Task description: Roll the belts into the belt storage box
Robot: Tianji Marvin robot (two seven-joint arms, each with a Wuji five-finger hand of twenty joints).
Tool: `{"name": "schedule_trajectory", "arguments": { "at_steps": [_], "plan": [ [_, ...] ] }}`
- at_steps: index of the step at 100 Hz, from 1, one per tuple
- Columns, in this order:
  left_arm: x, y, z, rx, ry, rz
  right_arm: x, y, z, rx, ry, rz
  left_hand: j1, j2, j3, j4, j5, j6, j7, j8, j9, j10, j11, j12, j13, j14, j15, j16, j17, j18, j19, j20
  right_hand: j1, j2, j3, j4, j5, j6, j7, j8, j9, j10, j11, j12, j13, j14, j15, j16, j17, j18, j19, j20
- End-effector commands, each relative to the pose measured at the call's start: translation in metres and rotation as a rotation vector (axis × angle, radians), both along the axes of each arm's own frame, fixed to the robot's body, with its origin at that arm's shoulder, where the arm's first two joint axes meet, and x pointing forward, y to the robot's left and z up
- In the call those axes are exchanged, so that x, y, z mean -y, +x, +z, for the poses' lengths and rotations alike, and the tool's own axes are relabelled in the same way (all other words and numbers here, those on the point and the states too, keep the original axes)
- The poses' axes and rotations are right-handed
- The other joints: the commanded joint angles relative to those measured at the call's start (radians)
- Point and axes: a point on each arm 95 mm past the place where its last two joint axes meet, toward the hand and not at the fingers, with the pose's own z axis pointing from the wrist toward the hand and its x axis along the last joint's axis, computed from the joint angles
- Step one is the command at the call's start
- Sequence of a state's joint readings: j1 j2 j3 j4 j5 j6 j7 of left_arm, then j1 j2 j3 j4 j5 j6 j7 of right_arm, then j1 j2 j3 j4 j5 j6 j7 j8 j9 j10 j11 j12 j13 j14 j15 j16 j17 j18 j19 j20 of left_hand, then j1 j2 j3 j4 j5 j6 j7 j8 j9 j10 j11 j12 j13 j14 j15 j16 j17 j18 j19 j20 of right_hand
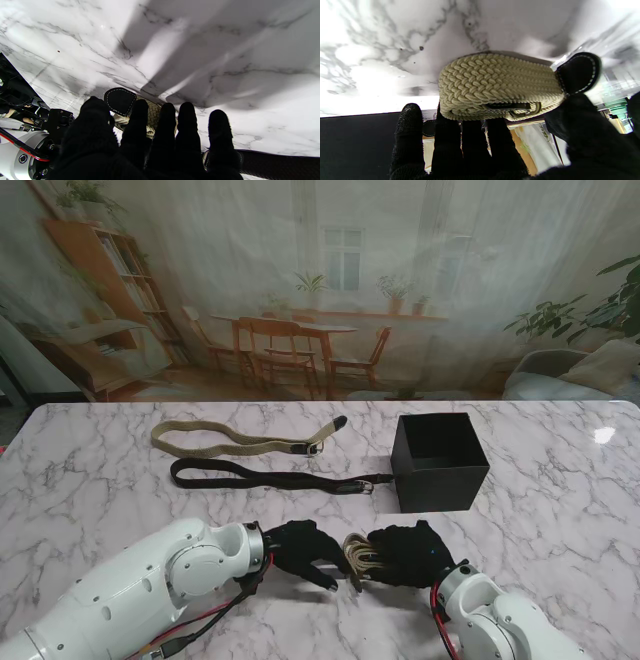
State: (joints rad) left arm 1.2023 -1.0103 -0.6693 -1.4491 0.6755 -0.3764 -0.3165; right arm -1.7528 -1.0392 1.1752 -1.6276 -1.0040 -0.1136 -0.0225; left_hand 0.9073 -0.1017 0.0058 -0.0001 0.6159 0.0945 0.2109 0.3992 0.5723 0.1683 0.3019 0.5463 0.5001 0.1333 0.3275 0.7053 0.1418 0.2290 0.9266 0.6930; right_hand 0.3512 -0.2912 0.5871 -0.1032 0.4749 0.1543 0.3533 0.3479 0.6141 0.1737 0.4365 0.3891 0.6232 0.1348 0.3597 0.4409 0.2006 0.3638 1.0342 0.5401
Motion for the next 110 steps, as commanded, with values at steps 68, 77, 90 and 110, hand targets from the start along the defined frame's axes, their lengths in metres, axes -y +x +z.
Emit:
{"name": "schedule_trajectory", "arguments": {
  "at_steps": [68,77,90,110],
  "plan": [
    [-0.006,-0.003,-0.02,-0.068,0.101,0.005,-0.028,-0.023,-0.018,-0.019,-0.124,-0.032,-0.031,0.051,-0.025,-0.011,-0.057,0.038,-0.056,-0.051,0.036,-0.011,0.006,-0.003,0.093,0.088,0.078,0.012,0.01,0.025,0.026,0.021,-0.368,-0.008,0.033,0.01,-0.152,0.084,-0.198,0.004,-0.262,0.113,-0.158,-0.202,-0.224,0.124,-0.286,-0.238,-0.201,0.054,-0.276,-0.115],
    [-0.006,-0.003,-0.021,-0.07,0.102,0.004,-0.031,-0.023,-0.02,-0.016,-0.123,-0.048,-0.031,0.052,-0.026,-0.011,-0.055,0.036,-0.055,-0.053,0.038,-0.01,0.005,-0.005,0.096,0.088,0.08,0.013,0.009,0.027,0.026,0.021,-0.248,-0.028,0.021,0.034,-0.153,0.08,-0.178,0.049,-0.246,0.088,-0.107,-0.16,-0.202,0.129,-0.267,-0.234,-0.187,0.073,-0.264,-0.13],
    [-0.006,-0.003,-0.021,-0.072,0.103,0.001,-0.033,-0.023,-0.02,-0.011,-0.102,-0.064,-0.031,0.053,-0.025,-0.011,-0.052,0.036,-0.053,-0.054,0.037,-0.011,0.003,-0.007,0.096,0.087,0.08,0.014,0.011,0.026,0.026,0.02,-0.08,-0.083,0.034,0.075,-0.144,0.058,-0.124,0.129,-0.215,0.055,-0.005,-0.031,-0.151,0.111,-0.224,-0.2,-0.162,0.088,-0.237,-0.136],
    [-0.008,-0.003,-0.021,-0.069,0.106,0.003,-0.031,-0.023,-0.018,0.013,-0.108,-0.071,-0.031,0.052,-0.026,-0.011,-0.046,0.029,-0.046,-0.052,0.037,-0.01,-0.001,-0.011,0.096,0.086,0.08,0.014,0.013,0.025,0.027,0.019,0.017,-0.195,0.171,0.104,-0.135,0.051,-0.117,0.17,-0.143,0.022,0.169,0.155,-0.042,0.076,-0.142,-0.133,-0.078,0.097,-0.166,-0.121]
  ]
}}
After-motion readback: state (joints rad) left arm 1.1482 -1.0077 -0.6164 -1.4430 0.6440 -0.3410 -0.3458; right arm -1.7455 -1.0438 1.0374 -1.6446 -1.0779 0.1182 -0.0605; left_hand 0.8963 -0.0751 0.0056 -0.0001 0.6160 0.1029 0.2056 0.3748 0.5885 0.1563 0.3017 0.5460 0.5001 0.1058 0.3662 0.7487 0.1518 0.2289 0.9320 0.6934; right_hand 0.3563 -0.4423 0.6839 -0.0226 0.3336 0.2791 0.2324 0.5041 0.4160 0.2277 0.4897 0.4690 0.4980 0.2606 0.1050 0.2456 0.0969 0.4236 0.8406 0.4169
